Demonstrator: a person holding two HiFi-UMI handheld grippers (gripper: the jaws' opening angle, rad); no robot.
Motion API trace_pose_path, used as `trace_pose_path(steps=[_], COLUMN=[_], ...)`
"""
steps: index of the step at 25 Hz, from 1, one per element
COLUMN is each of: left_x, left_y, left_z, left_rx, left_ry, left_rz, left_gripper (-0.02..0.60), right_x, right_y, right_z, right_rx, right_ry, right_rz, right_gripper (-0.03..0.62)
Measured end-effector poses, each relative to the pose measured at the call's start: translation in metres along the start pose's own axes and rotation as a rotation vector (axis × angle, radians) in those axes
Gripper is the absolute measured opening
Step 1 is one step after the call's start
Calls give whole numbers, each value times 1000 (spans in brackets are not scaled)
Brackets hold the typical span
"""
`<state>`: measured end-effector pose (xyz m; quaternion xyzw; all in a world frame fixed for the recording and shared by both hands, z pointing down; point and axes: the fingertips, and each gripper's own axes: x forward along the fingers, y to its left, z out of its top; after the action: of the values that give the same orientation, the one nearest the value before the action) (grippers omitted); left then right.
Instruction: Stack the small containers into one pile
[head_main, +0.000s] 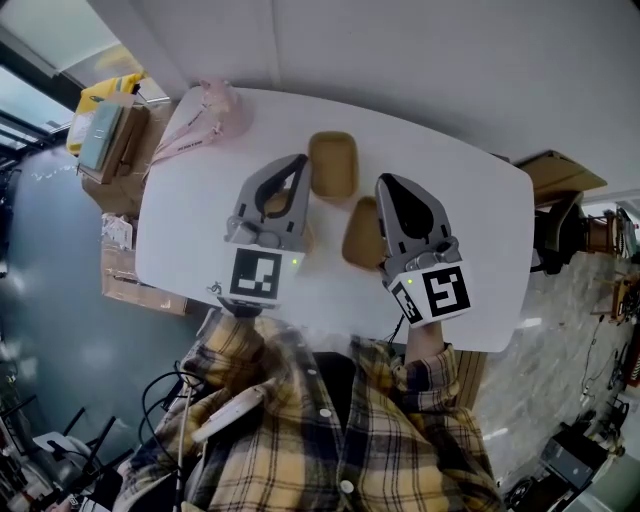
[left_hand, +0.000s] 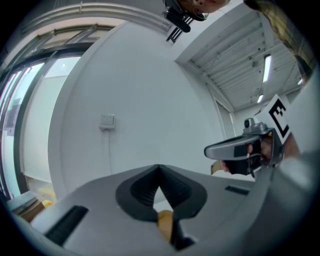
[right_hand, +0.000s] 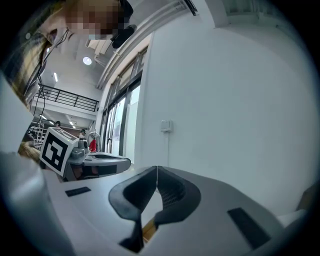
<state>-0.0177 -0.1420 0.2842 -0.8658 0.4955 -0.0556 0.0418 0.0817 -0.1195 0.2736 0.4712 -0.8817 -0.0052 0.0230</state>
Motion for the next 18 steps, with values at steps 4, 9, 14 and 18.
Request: trace_pose_path(steps=[4,9,14,18], left_x=[1,3,-4,-9], left_y=[-5,-3,12,22], left_z=[-5,-27,-63,-89], left_rx=[-5,14,-32,-72], left_ry=[14,87,176,249], left_rz=[-8,2,46,70], left_gripper=[18,18,20,20], right_x=[-6,-7,-7,-8], right_y=[0,-2,1,6], right_z=[-6,-17,-34,-51], right_rx=[-4,-1,16,44], right_ry=[19,50,90,119], right_rz=[-2,7,22,41], right_gripper=[15,15,16,15])
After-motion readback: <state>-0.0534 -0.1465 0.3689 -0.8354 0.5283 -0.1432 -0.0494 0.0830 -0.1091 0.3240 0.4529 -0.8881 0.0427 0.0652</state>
